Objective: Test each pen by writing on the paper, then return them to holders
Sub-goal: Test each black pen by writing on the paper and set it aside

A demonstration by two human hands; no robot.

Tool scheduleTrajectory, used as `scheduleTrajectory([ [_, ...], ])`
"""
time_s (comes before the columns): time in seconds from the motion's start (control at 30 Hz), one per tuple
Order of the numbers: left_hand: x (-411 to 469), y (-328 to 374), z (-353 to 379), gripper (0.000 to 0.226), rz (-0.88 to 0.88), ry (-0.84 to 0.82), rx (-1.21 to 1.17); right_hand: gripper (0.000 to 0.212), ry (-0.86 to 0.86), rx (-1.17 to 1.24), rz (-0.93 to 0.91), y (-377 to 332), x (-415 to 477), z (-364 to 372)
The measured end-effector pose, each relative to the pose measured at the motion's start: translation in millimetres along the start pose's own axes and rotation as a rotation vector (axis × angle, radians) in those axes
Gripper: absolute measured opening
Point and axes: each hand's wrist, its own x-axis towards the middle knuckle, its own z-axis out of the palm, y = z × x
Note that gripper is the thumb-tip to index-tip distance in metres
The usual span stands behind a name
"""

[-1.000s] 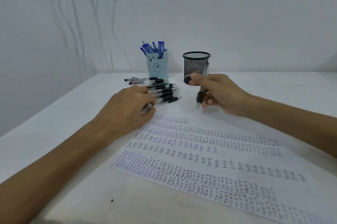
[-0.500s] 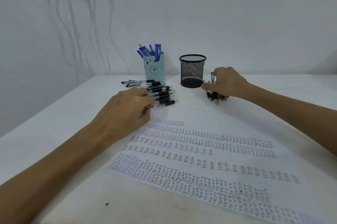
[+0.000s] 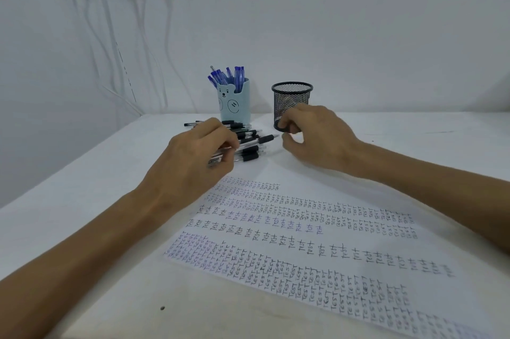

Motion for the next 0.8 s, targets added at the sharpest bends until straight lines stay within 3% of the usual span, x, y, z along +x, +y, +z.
scheduleTrajectory([
  [0.13, -0.5, 0.0, 2.8, 0.011, 0.016, 0.023, -0.022, 0.038, 0.052, -0.125, -0.183, -18.8, -6.8, 7.4],
  [0.33, 0.5, 4.3, 3.8, 0.017, -0.016, 0.075, -0.184, 0.026, 0.001, -0.031, -0.443, -31.7, -6.5, 12.7],
  [0.43, -0.3, 6.2, 0.5, 0.034, -0.108, 0.075, -0.287, 0.021, -0.017, 0.02, -0.394, -33.1, -11.4, 7.9],
  [0.53, -1.0, 4.8, -1.9, 0.042, -0.121, 0.065, -0.318, 0.048, 0.004, 0.028, -0.273, -29.1, -14.1, 1.2],
  [0.63, -2.9, 2.1, -0.5, 0.043, -0.134, 0.019, -0.33, 0.061, 0.055, 0.03, -0.197, -23.7, -12.8, 0.7],
  [0.8, -5.0, 0.0, 0.6, 0.029, -0.106, -0.193, -0.3, 0.055, 0.048, 0.071, -0.154, -19.2, -12.8, 0.1],
])
